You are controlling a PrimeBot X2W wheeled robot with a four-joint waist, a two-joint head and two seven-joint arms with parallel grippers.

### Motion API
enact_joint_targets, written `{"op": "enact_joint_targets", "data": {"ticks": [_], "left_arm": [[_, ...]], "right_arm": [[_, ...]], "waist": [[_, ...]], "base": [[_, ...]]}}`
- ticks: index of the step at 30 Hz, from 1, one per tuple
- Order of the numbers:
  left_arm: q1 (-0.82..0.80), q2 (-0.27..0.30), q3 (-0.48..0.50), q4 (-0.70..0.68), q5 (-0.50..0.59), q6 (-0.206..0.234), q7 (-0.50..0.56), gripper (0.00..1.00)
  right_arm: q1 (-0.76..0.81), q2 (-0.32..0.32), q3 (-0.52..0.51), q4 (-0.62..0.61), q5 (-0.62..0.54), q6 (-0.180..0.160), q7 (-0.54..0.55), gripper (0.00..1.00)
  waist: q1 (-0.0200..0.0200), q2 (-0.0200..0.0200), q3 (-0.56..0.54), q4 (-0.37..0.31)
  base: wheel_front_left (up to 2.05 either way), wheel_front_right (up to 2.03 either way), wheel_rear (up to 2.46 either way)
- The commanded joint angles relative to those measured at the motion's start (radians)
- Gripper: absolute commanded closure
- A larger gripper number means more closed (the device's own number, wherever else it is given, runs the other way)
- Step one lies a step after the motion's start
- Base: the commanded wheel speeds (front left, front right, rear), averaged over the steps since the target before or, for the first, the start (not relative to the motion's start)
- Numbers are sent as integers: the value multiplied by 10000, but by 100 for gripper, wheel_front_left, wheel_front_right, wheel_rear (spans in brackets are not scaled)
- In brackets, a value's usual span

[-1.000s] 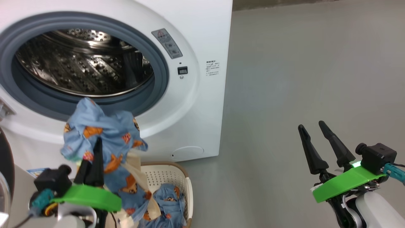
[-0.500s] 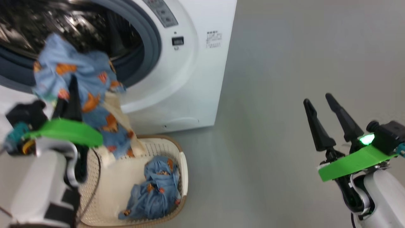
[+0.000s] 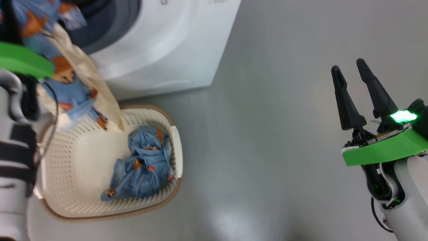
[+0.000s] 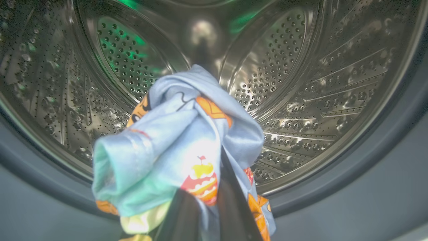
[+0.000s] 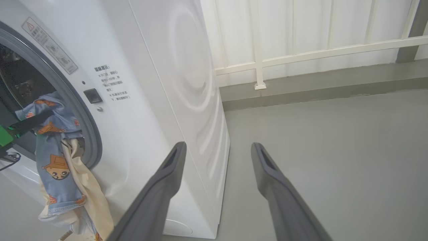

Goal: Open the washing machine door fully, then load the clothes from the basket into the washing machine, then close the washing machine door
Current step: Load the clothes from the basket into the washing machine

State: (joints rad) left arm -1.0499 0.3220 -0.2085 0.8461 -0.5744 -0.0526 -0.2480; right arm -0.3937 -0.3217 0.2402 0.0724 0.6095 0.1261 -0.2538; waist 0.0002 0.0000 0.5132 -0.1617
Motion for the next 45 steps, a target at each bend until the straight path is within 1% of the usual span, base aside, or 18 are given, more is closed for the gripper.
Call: {"op": "enact_joint_targets", "data": {"ticks": [1,7,11,17,22,24,28,31,32,33,36,37,38,42,45], "left_arm": [[-324,555,258,-86,110,-31,-97,100],[-1547,926,331,772,116,-306,-115,100],[-2146,1180,334,1182,211,-343,-123,100],[-3126,1623,253,1558,425,-443,-130,100],[-3800,1911,389,981,795,-359,-134,100],[-3955,1990,627,489,930,-233,-135,100],[-3821,1982,1162,-403,1250,11,-136,100],[-3567,1857,1495,-527,1343,60,-136,100],[-3490,1779,1547,-242,1281,60,-136,57],[-3456,1717,1545,136,1225,60,-49,0],[-3522,1664,1347,1239,1260,152,749,0],[-3568,1655,1247,1522,1292,111,1021,0],[-3568,1655,1247,1522,1292,111,1021,0],[-3718,1587,921,2600,1326,-36,2406,0],[-3798,1545,837,3015,1253,-192,2860,0]], "right_arm": [[-40,-92,64,-292,-11,46,-80,0],[-119,62,-58,-538,-45,46,-80,0],[70,159,-314,-657,-58,46,-80,0],[148,312,-358,-774,-102,46,-80,0],[107,423,-441,-846,-160,46,-80,0],[86,484,-462,-858,-182,46,-80,0],[42,585,-453,-823,-213,46,-80,0],[-7,624,-433,-790,-228,46,-80,0],[-12,630,-426,-773,-235,46,-80,0],[-7,632,-419,-751,-242,46,-80,0],[-1,637,-384,-700,-253,46,-80,0],[-4,641,-368,-688,-252,46,-80,0],[-4,641,-368,-688,-252,46,-80,0],[-10,661,-275,-606,-245,46,-80,0],[-20,678,-164,-543,-243,46,-80,0]], "waist": [[-2,0,1040,-482],[-2,0,1782,-840],[-2,0,2123,-1076],[-2,0,2522,-1371],[-2,0,2677,-1502],[-2,0,2720,-1541],[-2,0,2724,-1595],[-2,0,2665,-1612],[-2,0,2621,-1609],[-2,0,2577,-1605],[-2,0,2457,-1585],[-2,0,2408,-1577],[-2,0,2408,-1577],[-2,0,2150,-1545],[-2,0,1952,-1521]], "base": [[0,0,0],[0,0,0],[0,0,0],[0,0,0],[0,0,0],[0,0,0],[0,0,0],[0,0,0],[0,0,0],[0,0,0],[0,0,0],[0,0,0],[0,0,0],[0,0,0],[0,0,0]]}}
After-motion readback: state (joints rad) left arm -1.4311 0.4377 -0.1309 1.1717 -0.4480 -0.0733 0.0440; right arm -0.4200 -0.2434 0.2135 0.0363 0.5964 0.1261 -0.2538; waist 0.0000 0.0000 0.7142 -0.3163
